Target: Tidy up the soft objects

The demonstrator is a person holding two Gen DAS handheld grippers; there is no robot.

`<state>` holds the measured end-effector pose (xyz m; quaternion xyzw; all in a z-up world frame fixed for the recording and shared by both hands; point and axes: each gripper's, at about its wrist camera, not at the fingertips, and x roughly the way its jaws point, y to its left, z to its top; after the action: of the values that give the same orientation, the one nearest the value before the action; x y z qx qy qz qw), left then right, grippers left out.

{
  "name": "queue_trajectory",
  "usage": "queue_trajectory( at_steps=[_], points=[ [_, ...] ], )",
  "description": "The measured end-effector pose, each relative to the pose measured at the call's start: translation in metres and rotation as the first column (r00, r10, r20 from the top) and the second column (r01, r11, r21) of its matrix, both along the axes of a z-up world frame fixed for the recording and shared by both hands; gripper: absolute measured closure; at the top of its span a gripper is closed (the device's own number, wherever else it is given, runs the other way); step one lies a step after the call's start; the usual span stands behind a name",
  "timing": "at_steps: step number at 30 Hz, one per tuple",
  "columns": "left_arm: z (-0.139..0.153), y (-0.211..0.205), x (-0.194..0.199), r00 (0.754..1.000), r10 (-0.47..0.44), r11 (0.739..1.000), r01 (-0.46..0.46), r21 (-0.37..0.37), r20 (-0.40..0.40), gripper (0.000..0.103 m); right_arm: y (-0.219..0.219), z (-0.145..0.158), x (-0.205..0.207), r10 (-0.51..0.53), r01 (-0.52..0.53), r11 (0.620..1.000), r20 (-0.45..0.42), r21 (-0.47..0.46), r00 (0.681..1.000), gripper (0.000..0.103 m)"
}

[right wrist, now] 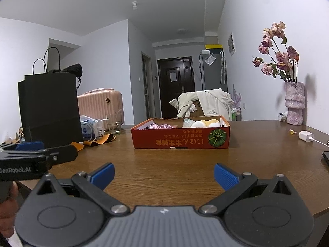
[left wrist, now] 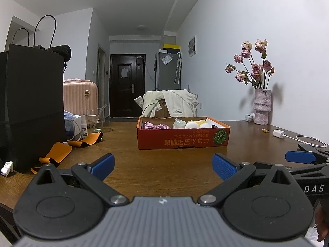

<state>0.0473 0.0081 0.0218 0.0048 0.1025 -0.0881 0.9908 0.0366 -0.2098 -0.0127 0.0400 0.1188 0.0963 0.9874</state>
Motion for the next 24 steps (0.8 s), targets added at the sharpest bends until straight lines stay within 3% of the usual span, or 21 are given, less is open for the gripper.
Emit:
queue_trajectory(
  at_steps=[24],
  points=[
    [0.0007, 0.0038, 0.0000, 1.000, -0.012, 1.000, 0.012, -0.004, -0.008, 0.000, 0.0005, 0.0024, -0.0015, 0.004, -0.004, 1.000, 0.011, -0.004, 1.000, 0.000]
  ],
)
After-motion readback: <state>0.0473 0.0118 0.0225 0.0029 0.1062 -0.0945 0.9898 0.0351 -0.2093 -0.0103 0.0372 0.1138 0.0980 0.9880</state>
